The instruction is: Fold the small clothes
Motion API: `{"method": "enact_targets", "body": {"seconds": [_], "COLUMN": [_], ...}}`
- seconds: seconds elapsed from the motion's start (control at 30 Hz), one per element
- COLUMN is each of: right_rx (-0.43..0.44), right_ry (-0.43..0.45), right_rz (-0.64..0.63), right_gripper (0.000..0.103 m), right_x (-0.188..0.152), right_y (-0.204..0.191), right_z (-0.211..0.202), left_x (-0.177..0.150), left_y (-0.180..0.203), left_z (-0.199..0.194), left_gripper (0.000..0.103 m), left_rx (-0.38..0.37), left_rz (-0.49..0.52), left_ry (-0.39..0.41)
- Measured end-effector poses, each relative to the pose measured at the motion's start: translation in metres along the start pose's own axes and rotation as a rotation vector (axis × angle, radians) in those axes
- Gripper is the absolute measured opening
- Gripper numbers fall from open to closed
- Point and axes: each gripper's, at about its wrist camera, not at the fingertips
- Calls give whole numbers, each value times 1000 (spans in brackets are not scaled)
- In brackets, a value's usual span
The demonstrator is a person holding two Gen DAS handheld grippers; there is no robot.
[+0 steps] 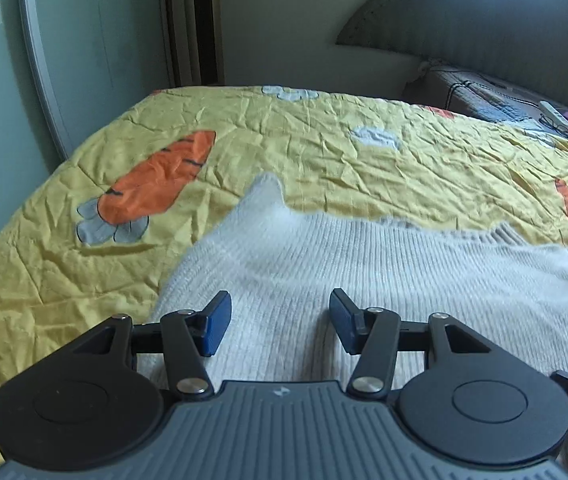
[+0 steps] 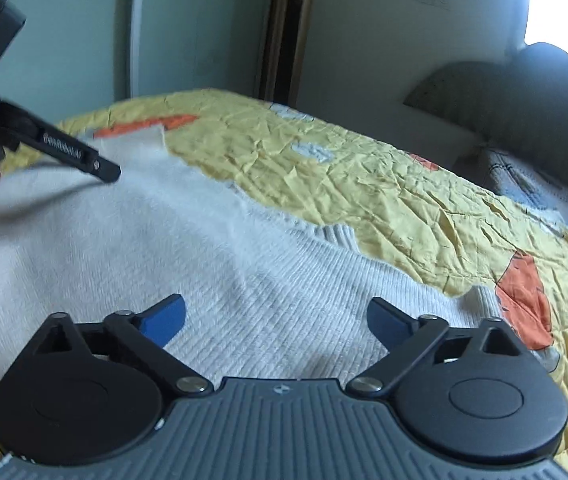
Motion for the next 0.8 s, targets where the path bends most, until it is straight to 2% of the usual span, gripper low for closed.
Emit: {"method": "enact_targets", "body": {"seconds": [0.13,0.37,0.8], "right_rx": [64,47,31], "right_ry": [32,74,98], "right_rz": [125,104,107], "right_gripper": [103,102,102], "right_x": [-12,-20,-24], "right_y": [17,11,9], "right_z": [4,1,-2], "left_x": [-11,-24,-33], "left_y": [-6,2,2], "left_z": [-1,-3,-4], "left_gripper": [56,59,60], "left_rx": [-24,3,5], "left_rz": [-17,42,47], "left_ry": [37,99,150]}}
Point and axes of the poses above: each gripper's, at about its wrist camera, not at the fingertips, and z roughly the way its jaws point, y to its right, x to its top, and after that the axes turned 2 degrees about -z, right-handed
